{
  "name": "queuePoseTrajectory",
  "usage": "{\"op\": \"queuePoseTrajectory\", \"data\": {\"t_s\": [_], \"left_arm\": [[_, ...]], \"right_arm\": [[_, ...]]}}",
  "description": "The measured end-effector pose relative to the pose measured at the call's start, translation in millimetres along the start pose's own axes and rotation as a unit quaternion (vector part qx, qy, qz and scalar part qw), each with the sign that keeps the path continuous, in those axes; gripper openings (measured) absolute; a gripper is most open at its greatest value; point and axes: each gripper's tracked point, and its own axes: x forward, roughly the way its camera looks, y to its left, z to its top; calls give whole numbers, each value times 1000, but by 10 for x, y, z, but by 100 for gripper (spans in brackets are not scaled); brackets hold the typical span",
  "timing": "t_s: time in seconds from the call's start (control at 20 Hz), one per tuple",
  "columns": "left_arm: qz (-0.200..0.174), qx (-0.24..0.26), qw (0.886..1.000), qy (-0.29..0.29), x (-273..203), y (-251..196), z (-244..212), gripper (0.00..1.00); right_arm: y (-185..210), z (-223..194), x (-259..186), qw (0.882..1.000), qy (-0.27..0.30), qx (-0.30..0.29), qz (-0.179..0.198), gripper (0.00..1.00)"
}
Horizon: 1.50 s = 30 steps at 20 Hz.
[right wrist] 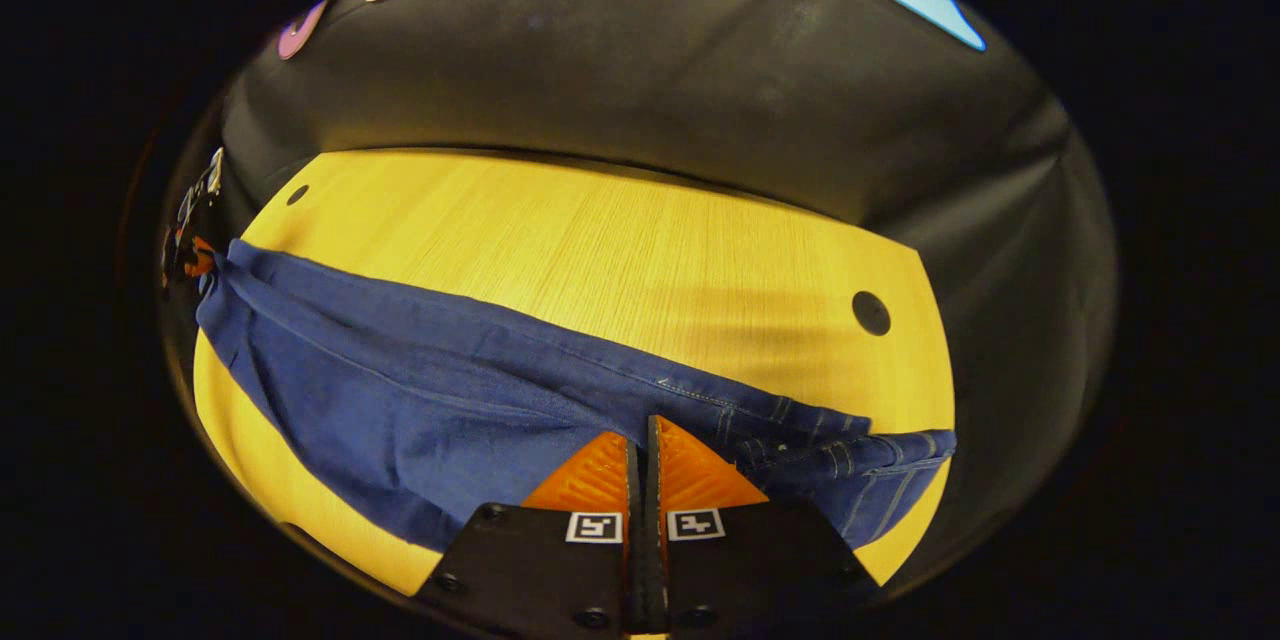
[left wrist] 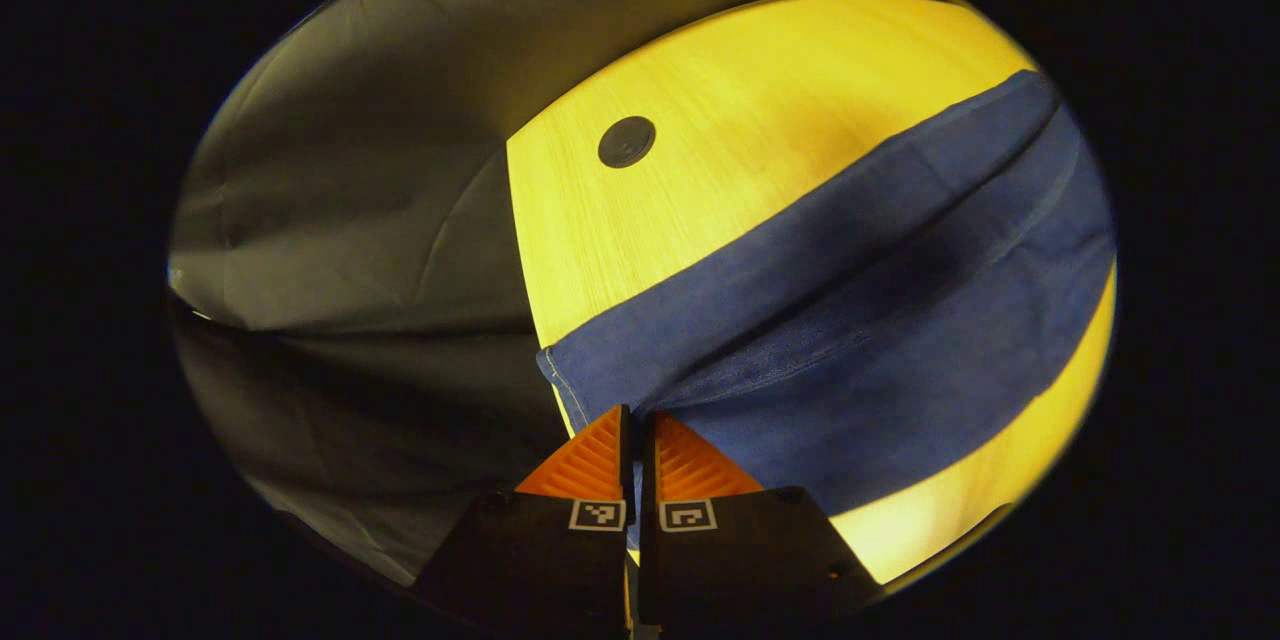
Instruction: Grasp the waist and the cuffs of the jeans and fold them to make the two legs overlap; first hold the waist and fold one-third of the jeans toward the cuffs, then hold the cuffs and fold the remaining one-third in the same direction to finish folding.
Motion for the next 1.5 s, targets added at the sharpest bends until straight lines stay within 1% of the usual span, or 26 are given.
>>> {"op": "queuePoseTrajectory", "data": {"t_s": [0.1, 0.2, 0.25, 0.3, 0.35, 0.4, 0.45, 0.5, 0.55, 0.6, 0.65, 0.7, 0.75, 0.9, 1.0, 1.1, 1.2, 1.25, 1.3, 1.4, 1.45, 1.5], "left_arm": [[37, -20, 999, -10, 96, -52, 57, 0], [59, -37, 998, -11, 108, -59, 74, 0], [59, -46, 997, -12, 131, -78, 84, 16], [55, -57, 997, -14, 104, -106, 93, 17], [50, -67, 996, -22, 50, -119, 138, 38], [47, -77, 995, -34, 11, -138, 179, 59], [59, -84, 994, -44, -89, -82, 185, 79], [64, -95, 992, -56, -93, -60, 228, 100], [73, -108, 989, -69, -196, -18, 265, 100], [83, -121, 986, -84, -253, 23, 284, 94], [90, -139, 981, -102, -339, 68, 335, 95], [88, -158, 976, -119, -416, 81, 383, 95], [85, -176, 972, -132, -483, 94, 428, 95], [58, -236, 956, -164, -524, 154, 446, 95], [42, -279, 941, -186, -527, 187, 507, 95], [33, -314, 923, -220, -500, 201, 561, 95], [21, -333, 910, -246, -486, 194, 565, 95], [13, -333, 908, -254, -452, 167, 544, 95], [9, -331, 908, -259, -443, 157, 522, 95], [-5, -331, 905, -267, -415, 111, 550, 95], [-15, -335, 903, -268, -386, 70, 555, 95], [-21, -339, 901, -270, -380, 73, 550, 95]], "right_arm": [[20, 10, 123, 1000, -1, 12, -1, 2], [27, 22, 126, 1000, -1, 21, 7, 3], [20, 52, 115, 1000, -4, 27, 13, 0], [29, 74, 100, 999, -9, 32, 19, 3], [12, 99, 75, 999, -13, 38, 22, 3], [35, 126, 44, 998, -17, 48, 30, 11], [-21, 153, -24, 998, -17, 56, 26, 13], [-82, 207, -57, 997, -29, 63, 27, 41], [-188, 271, -98, 996, -44, 69, 20, 69], [-292, 340, -201, 995, -60, 79, 9, 97], [-370, 424, -283, 993, -77, 93, 3, 96], [-449, 476, -398, 990, -95, 109, -1, 99], [-545, 519, -512, 986, -109, 124, -2, 100], [-878, 468, -812, 978, -140, 152, -14, 99], [-1125, 279, -951, 976, -153, 154, -33, 99], [-1348, -9, -985, 977, -143, 155, -46, 100], [-1488, -280, -958, 977, -130, 164, -50, 98], [-1548, -417, -932, 977, -122, 168, -52, 96], [-1592, -516, -893, 977, -115, 173, -52, 96], [-1618, -694, -790, 977, -102, 181, -44, 96], [-1618, -775, -723, 978, -94, 183, -40, 98], [-1591, -847, -647, 979, -85, 184, -32, 96]]}}
